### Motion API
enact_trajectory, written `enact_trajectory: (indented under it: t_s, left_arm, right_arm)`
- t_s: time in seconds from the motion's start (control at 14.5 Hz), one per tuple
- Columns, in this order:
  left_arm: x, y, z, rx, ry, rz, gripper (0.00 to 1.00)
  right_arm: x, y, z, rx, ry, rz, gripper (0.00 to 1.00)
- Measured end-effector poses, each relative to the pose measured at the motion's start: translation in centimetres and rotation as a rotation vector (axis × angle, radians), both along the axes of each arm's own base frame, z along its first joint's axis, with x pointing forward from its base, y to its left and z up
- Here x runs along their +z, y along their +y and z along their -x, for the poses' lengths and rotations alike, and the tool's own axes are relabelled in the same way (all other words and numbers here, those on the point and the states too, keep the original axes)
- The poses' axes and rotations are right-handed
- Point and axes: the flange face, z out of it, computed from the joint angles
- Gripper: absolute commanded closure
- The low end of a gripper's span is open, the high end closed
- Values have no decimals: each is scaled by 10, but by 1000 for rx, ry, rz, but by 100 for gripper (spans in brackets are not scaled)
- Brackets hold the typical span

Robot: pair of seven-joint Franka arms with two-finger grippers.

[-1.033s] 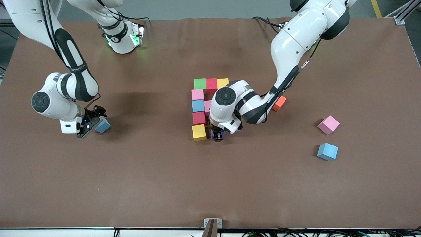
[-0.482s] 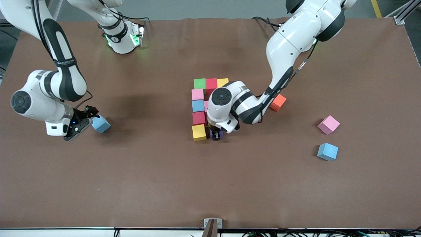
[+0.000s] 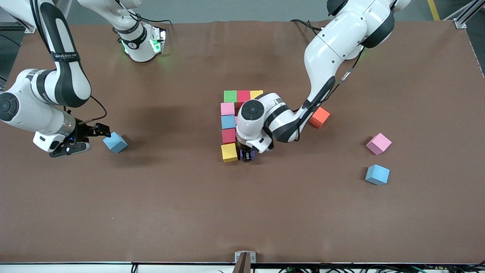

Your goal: Arrange 11 blocks into digit 3

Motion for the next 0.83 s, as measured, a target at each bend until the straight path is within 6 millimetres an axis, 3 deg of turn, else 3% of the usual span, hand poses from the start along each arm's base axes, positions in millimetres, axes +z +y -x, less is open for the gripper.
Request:
enact_trajectory:
  t_s: [0.28, 0.48, 0.83]
  left_arm:
    - [-2, -4, 2, -7, -10, -8, 78]
    - [-2, -5, 1, -5, -12, -6, 78]
    - [-2, -6, -1, -2, -14, -2, 78]
  right_arm:
    - [26, 28, 5, -191, 45, 19, 1]
    - [75, 44, 0, -238, 91, 26, 1]
    - [154, 38, -2, -254, 49, 16, 1]
